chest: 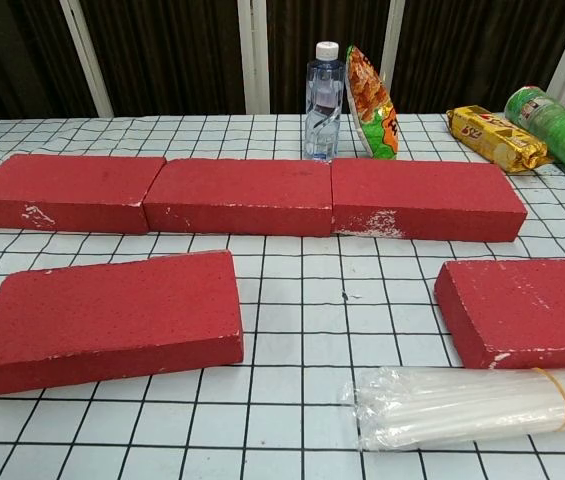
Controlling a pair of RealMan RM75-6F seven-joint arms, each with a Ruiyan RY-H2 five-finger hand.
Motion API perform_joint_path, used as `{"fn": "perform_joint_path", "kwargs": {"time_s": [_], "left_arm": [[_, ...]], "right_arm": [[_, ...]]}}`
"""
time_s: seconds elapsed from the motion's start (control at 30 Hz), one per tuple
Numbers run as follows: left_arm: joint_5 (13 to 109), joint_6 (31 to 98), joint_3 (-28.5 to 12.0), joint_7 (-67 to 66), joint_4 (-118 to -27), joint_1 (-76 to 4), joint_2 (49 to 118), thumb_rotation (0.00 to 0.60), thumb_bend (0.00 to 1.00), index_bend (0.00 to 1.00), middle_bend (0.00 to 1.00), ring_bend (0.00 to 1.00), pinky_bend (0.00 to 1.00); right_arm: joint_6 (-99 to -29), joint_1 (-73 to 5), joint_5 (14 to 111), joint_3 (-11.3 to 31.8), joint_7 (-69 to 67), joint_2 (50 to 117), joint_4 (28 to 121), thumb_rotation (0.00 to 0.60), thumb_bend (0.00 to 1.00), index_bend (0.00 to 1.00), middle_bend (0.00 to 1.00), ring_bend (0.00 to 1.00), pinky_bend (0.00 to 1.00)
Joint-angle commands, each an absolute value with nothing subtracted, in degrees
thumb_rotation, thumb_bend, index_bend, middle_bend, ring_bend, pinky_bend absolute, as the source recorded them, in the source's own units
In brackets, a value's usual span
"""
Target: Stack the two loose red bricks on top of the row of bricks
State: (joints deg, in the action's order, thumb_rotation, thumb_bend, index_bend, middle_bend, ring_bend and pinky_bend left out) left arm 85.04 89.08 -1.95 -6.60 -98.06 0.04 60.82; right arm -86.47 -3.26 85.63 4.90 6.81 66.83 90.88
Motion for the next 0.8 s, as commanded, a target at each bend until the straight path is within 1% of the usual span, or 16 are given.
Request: {"fn": "perform_joint_path", "kwargs": {"time_s": [0.03,0.8], "left_arm": [[85.3,89.3,-1.8,-6.6,-98.1,0.1,60.8,0.6,0.0,0.07,0.02,0.0,0.0],[85.0,91.0,-2.2,-4.8,-98.2,1.1,60.1,0.6,0.0,0.07,0.02,0.0,0.0]], "right_arm": [[-86.3,-3.3,85.5,4.8,6.7,66.7,91.0,0.6,0.13,0.0,0.0,0.0,0.0],[-84.4,-4.1,84.9,4.5,5.1,66.2,92.9,0.6,0.13,0.0,0.0,0.0,0.0]]}}
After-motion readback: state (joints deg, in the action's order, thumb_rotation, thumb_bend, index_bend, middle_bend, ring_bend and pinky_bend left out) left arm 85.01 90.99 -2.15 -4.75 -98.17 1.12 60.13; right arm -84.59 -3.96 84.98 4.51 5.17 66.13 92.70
